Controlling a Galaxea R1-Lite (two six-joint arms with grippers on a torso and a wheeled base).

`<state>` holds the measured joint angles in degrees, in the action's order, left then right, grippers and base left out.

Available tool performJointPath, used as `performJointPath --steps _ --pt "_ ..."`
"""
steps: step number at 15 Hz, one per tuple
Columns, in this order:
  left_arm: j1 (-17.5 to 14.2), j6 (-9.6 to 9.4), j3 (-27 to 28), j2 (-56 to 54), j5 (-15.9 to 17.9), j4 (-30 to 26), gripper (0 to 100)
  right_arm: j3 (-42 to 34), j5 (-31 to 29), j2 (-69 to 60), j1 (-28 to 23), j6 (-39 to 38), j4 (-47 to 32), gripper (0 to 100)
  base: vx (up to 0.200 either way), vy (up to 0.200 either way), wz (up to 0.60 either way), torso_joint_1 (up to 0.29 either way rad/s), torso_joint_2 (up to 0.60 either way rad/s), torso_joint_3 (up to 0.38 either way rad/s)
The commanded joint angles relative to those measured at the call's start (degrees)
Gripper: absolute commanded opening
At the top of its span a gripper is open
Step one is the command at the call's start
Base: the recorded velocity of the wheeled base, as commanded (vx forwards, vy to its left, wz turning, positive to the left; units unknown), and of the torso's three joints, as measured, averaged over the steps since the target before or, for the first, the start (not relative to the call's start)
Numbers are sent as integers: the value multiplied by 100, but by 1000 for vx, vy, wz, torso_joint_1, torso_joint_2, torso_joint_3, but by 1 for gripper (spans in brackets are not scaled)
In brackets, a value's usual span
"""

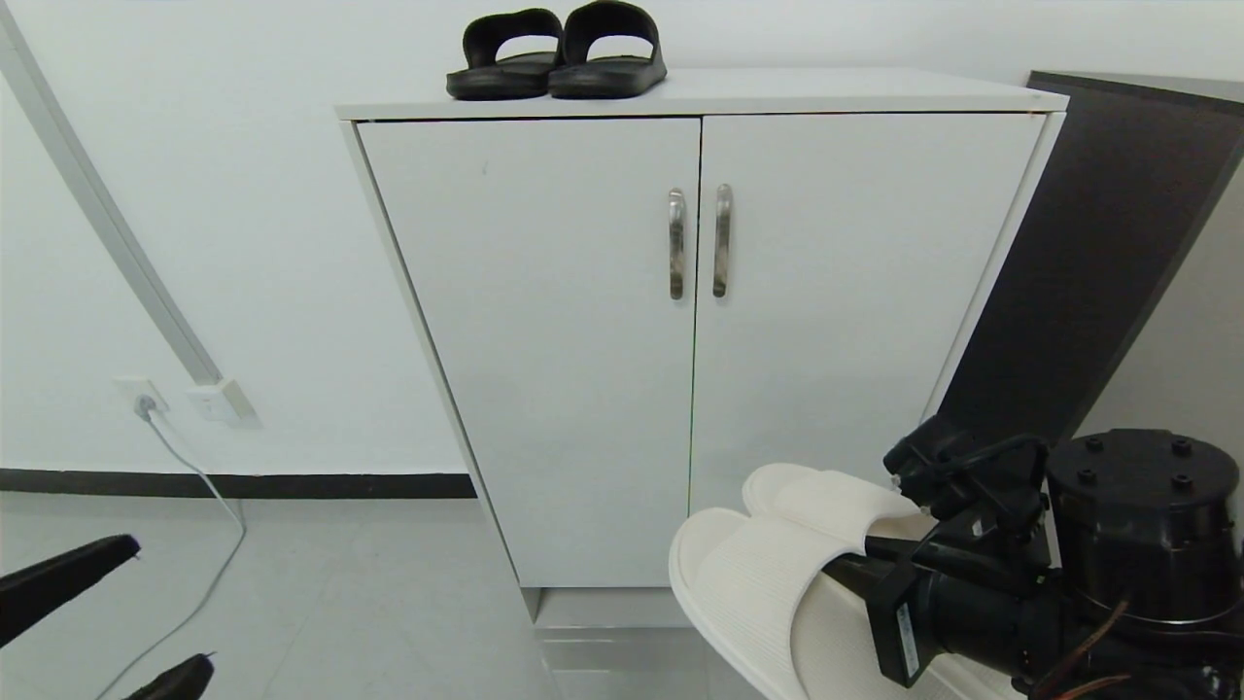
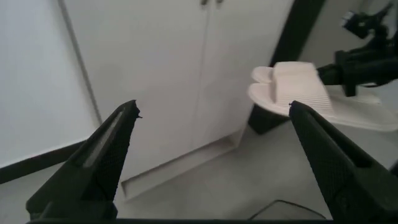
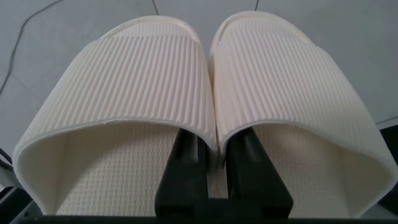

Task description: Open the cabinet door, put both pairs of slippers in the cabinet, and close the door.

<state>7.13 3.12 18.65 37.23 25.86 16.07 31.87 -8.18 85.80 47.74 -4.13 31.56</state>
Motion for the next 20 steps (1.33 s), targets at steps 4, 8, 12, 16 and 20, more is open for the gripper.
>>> performJointPath --steps 4,8,12,16,20 --pt "1141 -4 903 1893 -283 538 100 -14 1 157 -1 -9 166 0 0 0 0 0 0 0" --pt "2284 13 1378 3379 -1144 1663 100 -14 -8 183 -1 0 166 0 0 0 0 0 0 0" --pt "3101 22 2556 4565 -1329 1672 100 -40 -8 236 -1 -9 166 0 0 0 0 0 0 0" --pt "3163 206 4199 5813 -1197 1724 100 -40 9 244 -116 -17 175 0 0 0 0 0 0 0" --pt "3119 497 5175 6481 -652 1584 100 -23 27 209 -168 -17 175 0 0 0 0 0 0 0"
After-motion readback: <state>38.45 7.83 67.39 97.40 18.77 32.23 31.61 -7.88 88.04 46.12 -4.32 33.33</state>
